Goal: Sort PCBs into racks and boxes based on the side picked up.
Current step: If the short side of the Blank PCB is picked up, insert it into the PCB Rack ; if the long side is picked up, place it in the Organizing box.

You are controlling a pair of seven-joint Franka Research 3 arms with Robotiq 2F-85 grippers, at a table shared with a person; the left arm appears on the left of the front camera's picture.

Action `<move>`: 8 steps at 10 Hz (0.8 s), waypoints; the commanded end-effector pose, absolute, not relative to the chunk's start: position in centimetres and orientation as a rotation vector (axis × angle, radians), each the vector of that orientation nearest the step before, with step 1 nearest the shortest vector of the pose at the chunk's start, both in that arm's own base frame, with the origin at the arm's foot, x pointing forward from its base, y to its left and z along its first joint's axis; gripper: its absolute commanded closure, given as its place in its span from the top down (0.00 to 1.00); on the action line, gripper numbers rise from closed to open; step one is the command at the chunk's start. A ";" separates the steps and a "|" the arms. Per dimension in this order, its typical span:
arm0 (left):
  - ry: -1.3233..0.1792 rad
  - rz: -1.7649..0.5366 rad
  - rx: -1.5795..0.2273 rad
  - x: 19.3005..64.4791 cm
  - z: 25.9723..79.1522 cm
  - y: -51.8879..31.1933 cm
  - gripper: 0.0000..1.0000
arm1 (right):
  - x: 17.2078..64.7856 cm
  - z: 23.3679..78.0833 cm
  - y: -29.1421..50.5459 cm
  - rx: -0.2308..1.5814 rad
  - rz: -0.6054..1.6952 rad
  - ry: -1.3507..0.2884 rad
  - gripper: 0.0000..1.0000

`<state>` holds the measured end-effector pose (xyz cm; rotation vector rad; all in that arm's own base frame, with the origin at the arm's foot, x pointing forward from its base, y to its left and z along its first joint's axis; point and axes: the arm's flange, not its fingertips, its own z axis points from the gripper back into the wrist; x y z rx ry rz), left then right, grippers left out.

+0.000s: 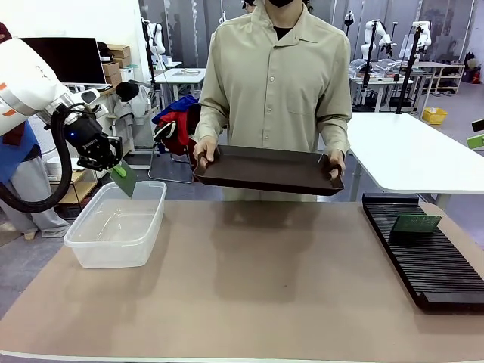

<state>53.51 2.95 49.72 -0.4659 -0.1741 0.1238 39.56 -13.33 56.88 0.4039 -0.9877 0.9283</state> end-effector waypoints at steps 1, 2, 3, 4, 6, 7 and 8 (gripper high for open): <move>-0.171 0.124 -0.466 53.5 49.6 2.9 0.02 | 39.5 56.9 -13.3 0.411 0.930 -0.985 1.00; -0.165 0.089 -0.401 54.0 49.7 2.4 0.02 | 39.5 56.9 -13.3 0.411 0.930 -0.985 1.00; -0.183 0.079 -0.335 54.0 49.7 2.3 0.02 | 39.5 56.9 -13.3 0.411 0.930 -0.985 1.00; -0.195 0.076 -0.296 54.0 49.3 1.7 0.02 | 39.5 56.9 -13.3 0.411 0.930 -0.985 1.00; -0.181 0.080 -0.253 53.8 47.9 1.5 0.02 | 39.5 56.9 -13.3 0.411 0.930 -0.985 1.00; -0.168 0.084 -0.252 54.0 46.7 1.5 0.02 | 39.5 56.9 -13.3 0.411 0.930 -0.985 1.00; -0.163 0.084 -0.246 54.3 45.5 1.2 0.02 | 39.5 56.9 -13.3 0.411 0.930 -0.985 1.00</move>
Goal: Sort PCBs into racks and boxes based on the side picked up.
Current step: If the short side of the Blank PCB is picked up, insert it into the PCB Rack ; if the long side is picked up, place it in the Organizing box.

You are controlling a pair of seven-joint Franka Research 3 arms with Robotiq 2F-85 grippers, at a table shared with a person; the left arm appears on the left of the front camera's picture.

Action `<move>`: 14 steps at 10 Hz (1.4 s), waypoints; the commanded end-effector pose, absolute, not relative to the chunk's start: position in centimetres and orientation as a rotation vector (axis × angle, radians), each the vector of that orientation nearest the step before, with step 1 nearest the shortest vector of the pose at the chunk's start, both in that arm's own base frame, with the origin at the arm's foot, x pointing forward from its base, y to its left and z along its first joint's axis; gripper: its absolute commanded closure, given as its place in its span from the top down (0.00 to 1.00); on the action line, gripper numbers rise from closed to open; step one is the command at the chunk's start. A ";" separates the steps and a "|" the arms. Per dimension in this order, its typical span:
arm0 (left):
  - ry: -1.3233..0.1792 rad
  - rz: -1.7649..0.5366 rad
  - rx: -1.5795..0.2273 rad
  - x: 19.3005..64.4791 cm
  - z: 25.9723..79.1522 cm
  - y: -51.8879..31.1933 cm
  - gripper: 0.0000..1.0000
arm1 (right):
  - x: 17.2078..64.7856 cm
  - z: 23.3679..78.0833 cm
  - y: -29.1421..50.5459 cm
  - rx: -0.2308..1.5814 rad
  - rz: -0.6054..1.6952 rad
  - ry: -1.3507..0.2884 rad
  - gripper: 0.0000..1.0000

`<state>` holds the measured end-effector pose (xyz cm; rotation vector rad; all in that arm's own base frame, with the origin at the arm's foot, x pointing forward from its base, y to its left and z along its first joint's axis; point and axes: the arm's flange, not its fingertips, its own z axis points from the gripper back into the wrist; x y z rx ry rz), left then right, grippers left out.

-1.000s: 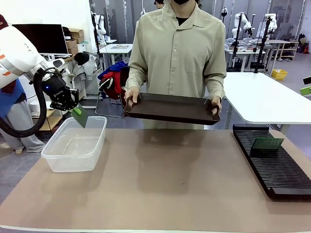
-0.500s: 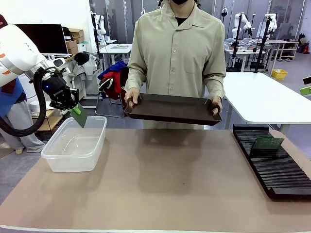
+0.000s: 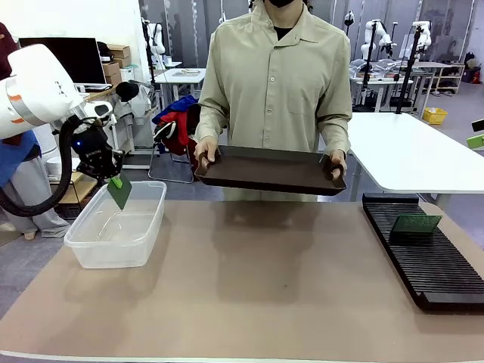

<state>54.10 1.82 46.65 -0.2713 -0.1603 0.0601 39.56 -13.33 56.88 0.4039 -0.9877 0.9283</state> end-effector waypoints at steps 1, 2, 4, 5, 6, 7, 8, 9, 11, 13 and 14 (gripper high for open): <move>-0.148 0.074 -0.245 54.5 44.4 0.9 0.02 | 39.5 56.9 -13.3 0.411 0.930 -0.985 1.00; -0.137 0.069 -0.242 54.7 43.5 0.7 0.02 | 39.5 56.9 -13.3 0.411 0.930 -0.985 1.00; -0.093 0.065 -0.237 55.7 41.0 0.0 0.02 | 39.5 56.9 -13.3 0.411 0.930 -0.985 1.00; -0.079 0.062 -0.232 56.3 39.9 -0.4 0.02 | 39.5 56.9 -13.3 0.411 0.930 -0.985 1.00; -0.066 0.070 -0.223 56.7 38.9 -0.6 0.02 | 39.5 56.9 -13.3 0.411 0.930 -0.985 1.00; -0.051 0.072 -0.217 57.2 38.1 -0.7 0.02 | 39.5 56.9 -13.3 0.411 0.930 -0.985 1.00; -0.038 0.074 -0.218 57.4 37.6 -0.5 0.02 | 39.5 56.9 -13.3 0.411 0.930 -0.985 1.00; -0.030 0.081 -0.220 57.7 37.0 -0.6 0.02 | 39.5 56.9 -13.3 0.411 0.930 -0.985 1.00; -0.051 0.125 -0.214 57.6 37.1 -0.2 0.02 | 39.5 56.9 -13.3 0.411 0.930 -0.985 1.00; -0.029 0.062 -0.251 57.3 36.3 -0.4 0.02 | 39.5 56.9 -13.3 0.411 0.930 -0.985 1.00; -0.029 0.062 -0.251 57.3 36.3 -0.4 0.02 | 39.5 56.9 -13.3 0.411 0.930 -0.985 1.00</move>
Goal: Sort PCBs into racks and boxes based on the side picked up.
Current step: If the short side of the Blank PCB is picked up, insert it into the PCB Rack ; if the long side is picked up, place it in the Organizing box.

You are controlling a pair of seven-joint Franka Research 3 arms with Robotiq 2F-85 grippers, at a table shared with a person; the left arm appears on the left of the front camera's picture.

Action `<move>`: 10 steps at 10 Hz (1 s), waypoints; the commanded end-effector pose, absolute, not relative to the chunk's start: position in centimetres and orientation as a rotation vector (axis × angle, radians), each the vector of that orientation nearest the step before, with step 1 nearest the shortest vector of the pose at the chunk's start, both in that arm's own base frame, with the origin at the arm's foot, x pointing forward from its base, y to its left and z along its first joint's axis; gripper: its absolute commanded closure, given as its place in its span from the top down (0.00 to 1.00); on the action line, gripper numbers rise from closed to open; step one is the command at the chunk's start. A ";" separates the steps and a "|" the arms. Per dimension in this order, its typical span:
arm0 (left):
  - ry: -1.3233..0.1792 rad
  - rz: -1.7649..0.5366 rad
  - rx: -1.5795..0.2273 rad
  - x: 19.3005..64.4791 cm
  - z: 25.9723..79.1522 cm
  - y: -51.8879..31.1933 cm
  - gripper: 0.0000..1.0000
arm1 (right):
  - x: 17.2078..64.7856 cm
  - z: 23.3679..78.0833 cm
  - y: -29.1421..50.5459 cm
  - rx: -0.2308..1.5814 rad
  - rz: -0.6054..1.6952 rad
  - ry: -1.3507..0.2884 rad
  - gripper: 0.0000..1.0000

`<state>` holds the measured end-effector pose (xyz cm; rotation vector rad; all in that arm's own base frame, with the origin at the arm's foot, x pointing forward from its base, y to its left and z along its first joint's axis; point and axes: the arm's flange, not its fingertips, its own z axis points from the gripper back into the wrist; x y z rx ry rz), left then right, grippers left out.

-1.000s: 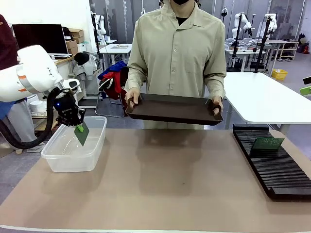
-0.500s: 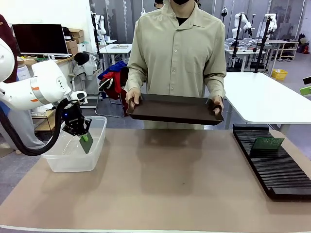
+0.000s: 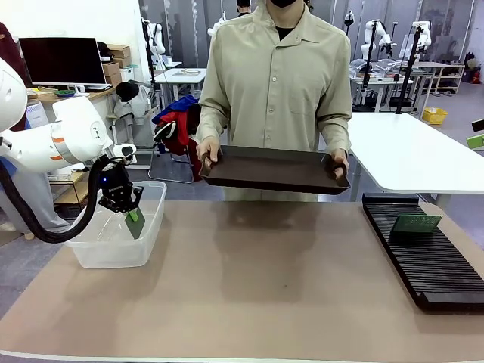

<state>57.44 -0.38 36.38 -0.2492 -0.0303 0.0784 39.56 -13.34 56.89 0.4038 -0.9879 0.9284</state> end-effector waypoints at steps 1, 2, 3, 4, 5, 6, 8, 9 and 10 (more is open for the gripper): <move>-0.031 0.080 -0.249 57.4 36.4 -0.3 0.02 | 39.5 56.9 -13.3 0.411 0.930 -0.985 1.00; -0.025 0.086 -0.239 57.5 36.1 -0.4 0.02 | 39.5 56.9 -13.3 0.411 0.930 -0.985 1.00; -0.022 0.087 -0.232 57.6 35.8 -0.3 0.02 | 39.5 56.9 -13.3 0.411 0.930 -0.985 1.00; -0.018 0.086 -0.226 57.6 35.6 -0.2 0.02 | 39.5 56.9 -13.3 0.411 0.930 -0.985 1.00; -0.013 0.088 -0.226 57.5 35.5 -0.3 0.02 | 39.5 56.9 -13.3 0.411 0.930 -0.985 1.00; -0.008 0.095 -0.215 57.4 35.7 0.1 0.22 | 39.5 56.9 -13.3 0.411 0.930 -0.985 1.00; -0.020 0.109 -0.204 57.1 36.0 0.4 0.41 | 39.5 56.9 -13.3 0.411 0.930 -0.985 1.00; -0.025 0.112 -0.204 56.9 36.1 0.6 0.24 | 39.5 56.9 -13.3 0.411 0.930 -0.985 1.00; -0.029 0.115 -0.197 56.7 36.3 0.7 0.61 | 39.5 56.9 -13.3 0.411 0.930 -0.985 1.00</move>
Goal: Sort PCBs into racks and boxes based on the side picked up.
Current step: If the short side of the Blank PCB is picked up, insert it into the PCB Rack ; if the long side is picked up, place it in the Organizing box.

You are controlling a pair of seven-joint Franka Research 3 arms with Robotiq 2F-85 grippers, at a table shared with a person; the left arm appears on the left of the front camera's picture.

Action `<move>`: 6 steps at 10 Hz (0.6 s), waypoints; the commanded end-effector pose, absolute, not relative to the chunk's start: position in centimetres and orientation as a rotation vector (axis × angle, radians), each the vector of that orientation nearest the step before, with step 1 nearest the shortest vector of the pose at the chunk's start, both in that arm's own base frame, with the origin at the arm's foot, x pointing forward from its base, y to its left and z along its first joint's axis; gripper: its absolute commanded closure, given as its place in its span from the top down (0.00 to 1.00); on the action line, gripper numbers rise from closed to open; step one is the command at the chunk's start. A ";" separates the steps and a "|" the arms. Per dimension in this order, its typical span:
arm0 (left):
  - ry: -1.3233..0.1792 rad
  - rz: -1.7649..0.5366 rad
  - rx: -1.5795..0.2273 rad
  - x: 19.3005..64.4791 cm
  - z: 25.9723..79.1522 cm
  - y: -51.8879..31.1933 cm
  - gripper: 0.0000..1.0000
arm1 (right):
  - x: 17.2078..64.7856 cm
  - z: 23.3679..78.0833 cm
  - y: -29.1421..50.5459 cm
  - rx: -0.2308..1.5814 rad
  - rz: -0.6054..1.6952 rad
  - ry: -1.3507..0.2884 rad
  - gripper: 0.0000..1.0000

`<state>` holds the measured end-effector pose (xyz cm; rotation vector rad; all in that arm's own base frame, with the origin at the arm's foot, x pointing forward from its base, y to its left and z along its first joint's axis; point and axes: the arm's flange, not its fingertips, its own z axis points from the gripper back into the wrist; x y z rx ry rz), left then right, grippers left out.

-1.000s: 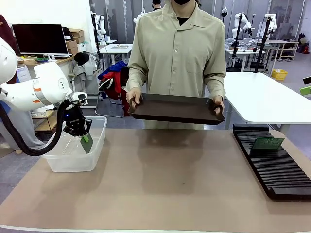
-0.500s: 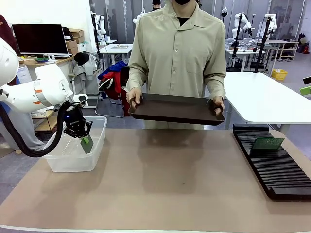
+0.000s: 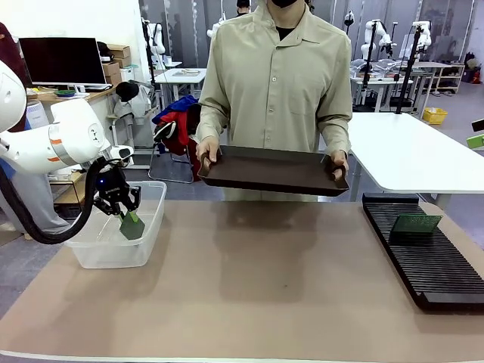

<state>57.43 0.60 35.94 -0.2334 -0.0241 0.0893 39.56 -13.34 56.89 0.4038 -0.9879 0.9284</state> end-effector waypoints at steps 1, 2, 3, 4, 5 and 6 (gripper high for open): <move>-0.039 0.118 -0.195 56.3 36.8 0.7 0.43 | 39.5 56.9 -13.3 0.411 0.930 -0.985 1.00; -0.060 0.117 -0.190 55.9 37.5 1.0 0.81 | 39.5 56.9 -13.3 0.411 0.930 -0.985 1.00; -0.071 0.111 -0.183 55.5 38.2 1.2 0.63 | 39.5 56.9 -13.3 0.411 0.930 -0.985 1.00; -0.076 0.092 -0.184 55.1 38.9 1.3 1.00 | 39.5 56.9 -13.3 0.411 0.930 -0.985 1.00; -0.095 0.056 -0.197 54.4 39.8 1.5 0.82 | 39.5 56.9 -13.3 0.411 0.930 -0.985 1.00; -0.105 0.029 -0.179 54.0 40.2 1.8 1.00 | 39.5 56.9 -13.3 0.411 0.930 -0.985 1.00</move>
